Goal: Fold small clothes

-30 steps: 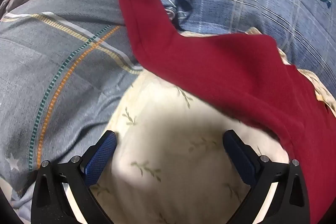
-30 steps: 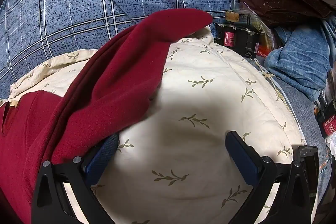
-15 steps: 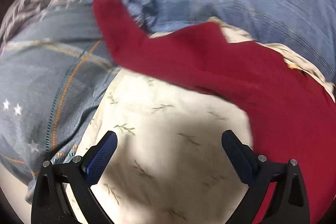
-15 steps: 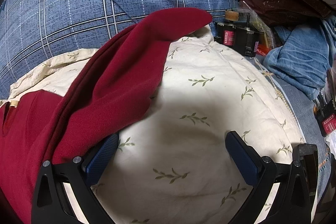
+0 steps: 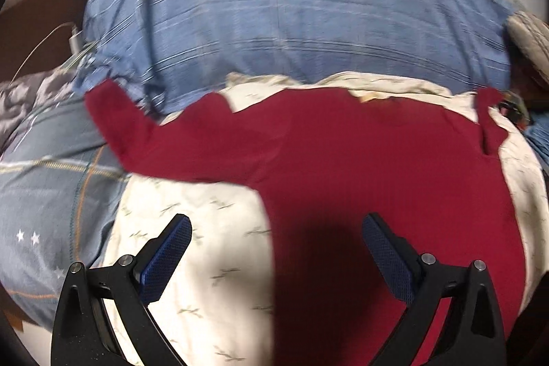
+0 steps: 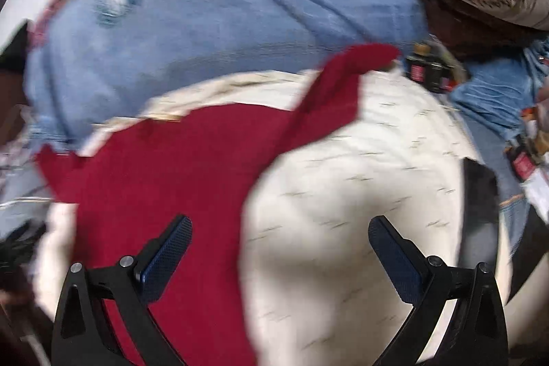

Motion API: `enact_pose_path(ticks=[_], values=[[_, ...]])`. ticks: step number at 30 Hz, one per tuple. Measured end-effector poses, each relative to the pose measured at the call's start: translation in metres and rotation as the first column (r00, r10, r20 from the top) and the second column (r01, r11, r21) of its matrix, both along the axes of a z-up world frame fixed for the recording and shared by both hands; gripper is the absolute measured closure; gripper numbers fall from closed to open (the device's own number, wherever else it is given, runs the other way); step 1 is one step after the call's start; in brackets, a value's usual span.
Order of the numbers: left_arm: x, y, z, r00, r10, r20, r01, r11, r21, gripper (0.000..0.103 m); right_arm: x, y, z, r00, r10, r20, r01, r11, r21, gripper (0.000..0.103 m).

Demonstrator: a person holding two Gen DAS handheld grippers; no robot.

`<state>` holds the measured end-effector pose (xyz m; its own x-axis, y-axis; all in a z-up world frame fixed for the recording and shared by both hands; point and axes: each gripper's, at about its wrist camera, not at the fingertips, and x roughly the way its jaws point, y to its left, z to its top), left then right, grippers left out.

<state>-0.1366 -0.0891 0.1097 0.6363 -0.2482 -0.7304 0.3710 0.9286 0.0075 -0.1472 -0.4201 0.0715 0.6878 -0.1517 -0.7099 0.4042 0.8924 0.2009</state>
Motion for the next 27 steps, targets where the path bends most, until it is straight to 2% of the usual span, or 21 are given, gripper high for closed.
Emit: enact_pose_path(ticks=[2,6,9,12,18,22,27], values=[[-0.007,-0.004,0.006,1.0,-0.026,0.01,0.026,1.0,-0.008,0.003,0.004,0.019,0.013,0.998,0.066,0.002,-0.066,0.998,0.015,0.0],[-0.015,-0.006,0.011,0.998,-0.06,0.035,0.06,0.998,-0.008,0.003,0.014,0.065,0.038,0.986,0.146,0.076,-0.144,0.989,-0.029,0.0],[-0.02,-0.004,0.014,0.996,-0.068,0.052,0.068,0.998,-0.01,0.003,0.027,0.081,0.043,0.986,0.148,0.082,-0.146,0.989,-0.032,0.0],[-0.016,-0.002,0.015,0.997,-0.059,0.058,0.06,0.998,-0.018,0.003,0.044,0.096,0.036,0.988,0.131,0.076,-0.131,0.991,-0.015,0.0],[0.009,0.004,0.007,1.0,0.007,0.027,-0.006,0.999,-0.05,0.003,0.076,0.126,0.015,0.985,0.172,0.032,-0.169,0.983,-0.075,0.0],[0.026,0.005,0.003,0.998,0.044,0.046,-0.042,0.997,-0.059,0.003,0.097,0.14,-0.004,0.985,0.175,-0.003,-0.174,0.98,-0.092,0.0],[0.053,-0.002,-0.007,0.995,0.079,0.055,-0.077,0.996,-0.045,0.003,0.115,0.152,-0.02,0.985,0.17,-0.003,-0.169,0.981,-0.095,0.0]])
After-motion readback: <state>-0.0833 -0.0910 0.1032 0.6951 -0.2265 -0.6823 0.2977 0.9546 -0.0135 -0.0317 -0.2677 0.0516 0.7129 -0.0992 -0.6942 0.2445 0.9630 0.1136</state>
